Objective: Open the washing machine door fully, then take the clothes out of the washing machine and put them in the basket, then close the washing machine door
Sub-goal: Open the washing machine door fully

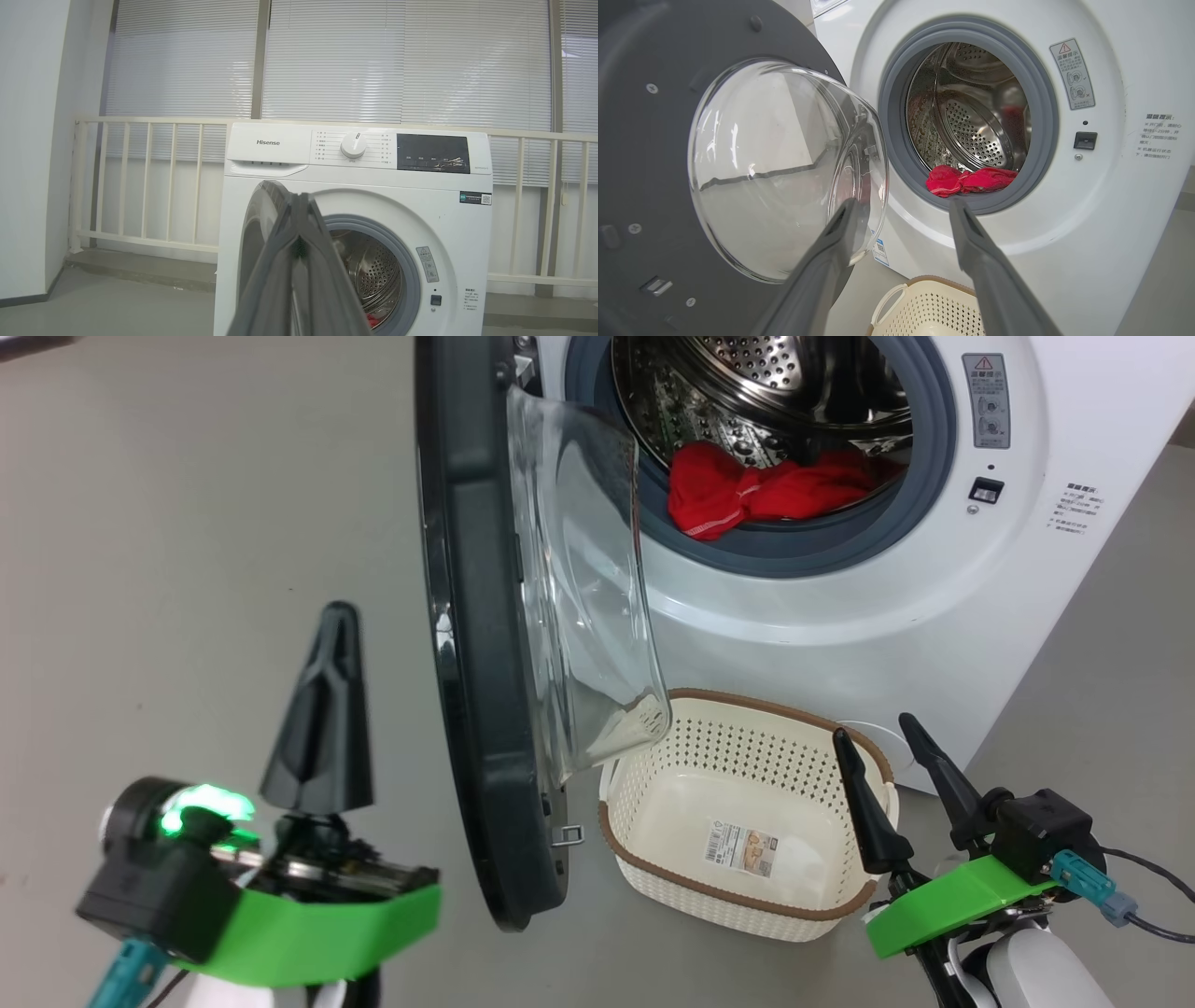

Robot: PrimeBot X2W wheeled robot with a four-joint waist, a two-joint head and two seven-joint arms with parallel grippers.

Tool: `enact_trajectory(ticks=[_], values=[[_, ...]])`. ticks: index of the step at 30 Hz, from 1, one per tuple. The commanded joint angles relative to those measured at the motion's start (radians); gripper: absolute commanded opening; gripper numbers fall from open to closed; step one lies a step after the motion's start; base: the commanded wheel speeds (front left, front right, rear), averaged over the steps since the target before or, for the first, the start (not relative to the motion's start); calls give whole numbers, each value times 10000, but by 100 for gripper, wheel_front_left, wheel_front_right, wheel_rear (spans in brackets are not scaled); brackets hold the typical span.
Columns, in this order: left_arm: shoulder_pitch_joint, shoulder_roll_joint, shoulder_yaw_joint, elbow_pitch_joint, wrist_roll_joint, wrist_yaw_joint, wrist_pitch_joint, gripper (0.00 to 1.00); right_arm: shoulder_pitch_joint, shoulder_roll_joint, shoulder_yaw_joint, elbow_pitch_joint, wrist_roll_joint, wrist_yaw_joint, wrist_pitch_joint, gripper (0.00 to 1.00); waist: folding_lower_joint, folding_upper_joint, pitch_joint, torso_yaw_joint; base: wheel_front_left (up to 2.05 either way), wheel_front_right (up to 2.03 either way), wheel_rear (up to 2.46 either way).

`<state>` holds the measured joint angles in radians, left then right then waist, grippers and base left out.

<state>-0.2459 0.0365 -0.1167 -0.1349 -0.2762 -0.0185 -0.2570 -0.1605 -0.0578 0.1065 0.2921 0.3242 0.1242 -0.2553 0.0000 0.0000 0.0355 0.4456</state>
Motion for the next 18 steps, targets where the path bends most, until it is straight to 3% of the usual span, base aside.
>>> enact_trajectory(ticks=[1, 8, 18], values=[[-407, 137, 71, -507, -63, -90, -48, 0, -163, -21, 229, -202, 238, 65, -64, 100, 0, 0, -7, -38, 0, 0, 0], [-388, 137, -1311, -682, -191, -468, -48, 0, -166, -2, 199, -247, 298, 65, -64, 100, 0, 0, -18, -194, 0, 0, 0], [-18, 168, -2600, 996, -559, -898, 185, 0, -217, 29, 174, -289, 360, 65, -64, 100, 0, 0, 106, -403, 0, 0, 0]])
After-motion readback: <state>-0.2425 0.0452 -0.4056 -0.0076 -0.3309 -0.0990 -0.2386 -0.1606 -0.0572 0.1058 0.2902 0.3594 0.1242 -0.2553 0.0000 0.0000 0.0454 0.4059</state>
